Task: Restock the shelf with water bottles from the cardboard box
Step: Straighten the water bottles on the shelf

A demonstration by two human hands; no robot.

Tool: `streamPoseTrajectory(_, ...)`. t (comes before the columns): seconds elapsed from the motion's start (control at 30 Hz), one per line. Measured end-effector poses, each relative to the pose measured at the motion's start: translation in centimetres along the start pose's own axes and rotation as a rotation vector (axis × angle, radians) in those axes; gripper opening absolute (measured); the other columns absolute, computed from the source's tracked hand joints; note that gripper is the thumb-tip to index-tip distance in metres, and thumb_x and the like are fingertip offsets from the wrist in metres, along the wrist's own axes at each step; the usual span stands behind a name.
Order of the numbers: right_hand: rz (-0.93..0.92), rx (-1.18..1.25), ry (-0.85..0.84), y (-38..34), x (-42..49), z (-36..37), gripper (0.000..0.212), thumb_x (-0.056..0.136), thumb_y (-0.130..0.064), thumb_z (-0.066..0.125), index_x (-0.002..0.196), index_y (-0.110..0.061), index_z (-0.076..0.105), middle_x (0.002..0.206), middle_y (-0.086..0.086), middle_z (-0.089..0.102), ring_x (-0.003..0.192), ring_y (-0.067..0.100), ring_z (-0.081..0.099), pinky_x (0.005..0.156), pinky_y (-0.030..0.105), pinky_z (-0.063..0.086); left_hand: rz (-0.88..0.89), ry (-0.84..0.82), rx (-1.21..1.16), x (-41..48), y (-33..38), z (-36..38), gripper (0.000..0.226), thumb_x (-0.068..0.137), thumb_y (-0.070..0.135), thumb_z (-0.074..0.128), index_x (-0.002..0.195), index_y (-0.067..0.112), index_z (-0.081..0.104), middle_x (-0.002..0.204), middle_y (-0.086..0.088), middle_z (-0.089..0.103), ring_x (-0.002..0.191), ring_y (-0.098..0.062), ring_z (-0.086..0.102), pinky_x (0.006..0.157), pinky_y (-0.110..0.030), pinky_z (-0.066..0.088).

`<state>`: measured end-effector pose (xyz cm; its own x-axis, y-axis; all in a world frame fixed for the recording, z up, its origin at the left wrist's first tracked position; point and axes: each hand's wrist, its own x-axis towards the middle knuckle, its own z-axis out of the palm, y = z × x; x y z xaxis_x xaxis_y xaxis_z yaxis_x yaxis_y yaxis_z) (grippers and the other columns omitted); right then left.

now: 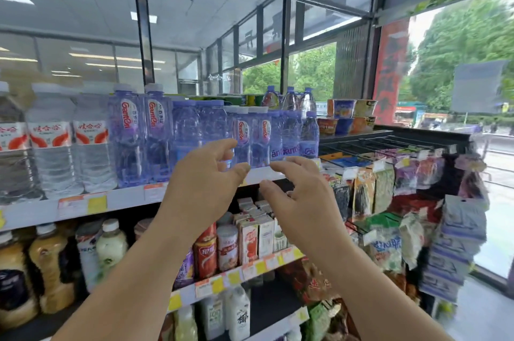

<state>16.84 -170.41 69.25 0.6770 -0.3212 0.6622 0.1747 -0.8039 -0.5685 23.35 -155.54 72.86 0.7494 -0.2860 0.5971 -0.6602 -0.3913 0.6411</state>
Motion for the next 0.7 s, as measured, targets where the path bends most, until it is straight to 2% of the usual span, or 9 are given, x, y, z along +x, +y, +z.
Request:
streamPoseTrajectory(0.17, -0.031, 0.057, 0.017, 0.4, -0.2, -0.9, 0.042, 0.093, -0.040, 0.062, 0.132, -0.025, 0.060, 0.133, -0.013, 0.049, 0.087, 0.007, 0.063, 0.087, 0.034, 0.054, -0.034, 0.031, -0.001, -1.1, 0.8, 0.1, 0.049, 0.090, 0.036, 0.065, 0.138, 0.033, 0.053, 0.125, 0.012, 0.063, 0.114, -0.006, 0.059, 0.100, -0.032, 0.046)
streamPoseTrajectory(0.3, -0.090, 0.119, -0.003, -2.1, -1.2, 0.3, 0.039, 0.092, -0.039, 0.063, 0.129, -0.026, 0.062, 0.128, -0.013, 0.052, 0.100, 0.009, 0.060, 0.088, 0.032, 0.052, -0.063, 0.094, 0.014, -3.1, 0.3, -2.2, 0.046, 0.090, 0.035, 0.066, 0.135, 0.032, 0.056, 0.119, 0.011, 0.064, 0.110, -0.008, 0.061, 0.100, -0.040, 0.049)
streamPoseTrajectory(0.43, -0.147, 0.189, -0.053, -6.1, -3.0, 2.5, 0.037, 0.092, -0.037, 0.064, 0.127, -0.023, 0.064, 0.119, -0.012, 0.054, 0.101, 0.009, 0.060, 0.084, 0.030, 0.053, -0.109, 0.161, 0.086, -6.1, -0.9, -6.8, 0.049, 0.090, 0.036, 0.066, 0.137, 0.027, 0.054, 0.123, 0.005, 0.064, 0.110, -0.011, 0.061, 0.096, -0.042, 0.052)
streamPoseTrajectory(0.6, -0.191, 0.267, -0.154, -11.8, -6.8, 5.9, 0.031, 0.092, -0.033, 0.065, 0.121, -0.025, 0.066, 0.116, -0.013, 0.055, 0.099, 0.007, 0.061, 0.077, 0.013, 0.044, -0.178, 0.258, 0.178, -11.7, -2.9, -14.4, 0.047, 0.090, 0.035, 0.066, 0.136, 0.026, 0.056, 0.120, 0.005, 0.065, 0.108, -0.011, 0.063, 0.098, -0.040, 0.050)
streamPoseTrajectory(0.7, -0.211, 0.297, -0.208, -15.1, -9.7, 7.4, 0.033, 0.091, -0.035, 0.064, 0.122, -0.024, 0.067, 0.119, -0.011, 0.058, 0.097, 0.007, 0.062, 0.079, 0.013, 0.044, -0.239, 0.303, 0.187, -15.7, -3.8, -18.9, 0.044, 0.091, 0.033, 0.065, 0.135, 0.029, 0.056, 0.119, 0.007, 0.065, 0.106, -0.008, 0.062, 0.097, -0.036, 0.050)
